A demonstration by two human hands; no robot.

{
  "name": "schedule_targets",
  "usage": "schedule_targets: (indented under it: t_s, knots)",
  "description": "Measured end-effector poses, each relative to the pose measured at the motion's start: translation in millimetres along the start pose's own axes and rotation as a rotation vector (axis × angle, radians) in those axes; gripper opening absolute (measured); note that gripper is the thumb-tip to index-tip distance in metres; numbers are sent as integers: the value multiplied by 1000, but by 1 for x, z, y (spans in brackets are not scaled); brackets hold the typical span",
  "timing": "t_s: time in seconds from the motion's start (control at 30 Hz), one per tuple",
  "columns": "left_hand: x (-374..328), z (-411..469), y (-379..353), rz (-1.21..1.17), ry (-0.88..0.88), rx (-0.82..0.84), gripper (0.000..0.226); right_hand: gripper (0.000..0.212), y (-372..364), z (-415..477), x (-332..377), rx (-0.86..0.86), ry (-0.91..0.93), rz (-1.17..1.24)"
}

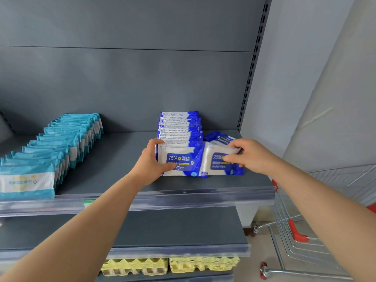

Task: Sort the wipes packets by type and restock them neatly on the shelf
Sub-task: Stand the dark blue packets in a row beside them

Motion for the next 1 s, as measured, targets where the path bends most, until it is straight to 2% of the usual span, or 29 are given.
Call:
schedule_targets:
  t_s: [0.17,0.23,0.3,0.37,0.43,0.5,0.53,0.6,0.7,0.77,0.87,1.0]
  knots:
    - [2,2,-6,-186,80,-27,39,18,-45,11,34,-118,57,-126]
    - [2,-1,-8,-216,70,-23,66,24,-59,16,41,-121,66,-101]
    - [4,-3,-10,-85,19,-16,91,30,-66,19,44,-97,75,-38]
    - [7,-1,-12,-36,-12,-28,87,32,-65,23,40,-101,73,24]
    - [12,4,-12,-51,-21,-42,83,29,-50,29,30,-215,55,41]
    - [16,7,-12,-73,-10,-27,87,27,-31,40,12,-320,13,-127]
    - [17,8,-11,-82,-5,-14,90,27,-25,47,2,-310,5,-276]
    - [17,7,-10,-93,7,-4,93,28,-22,61,-19,-184,-18,-514]
    - [14,6,-11,-83,9,-11,86,33,-24,65,-33,-75,-4,-655]
    - [13,7,-11,-67,11,-25,81,35,-18,60,-29,-109,47,-654]
    - [11,6,-10,-77,33,-21,86,30,-5,58,-31,-154,26,-423]
    - [7,5,-11,-64,54,-13,85,71,-4,63,-32,-24,-134,-333]
Point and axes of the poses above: each hand's wrist, its own z-axis towards the middle knuckle, its own y-axis out of the back of the hand, x = y × z, the point moved 3 cm from there along z, towards the middle knuckle, and after that the axes turned 7 degrees about -y, right-handed, at the moved point
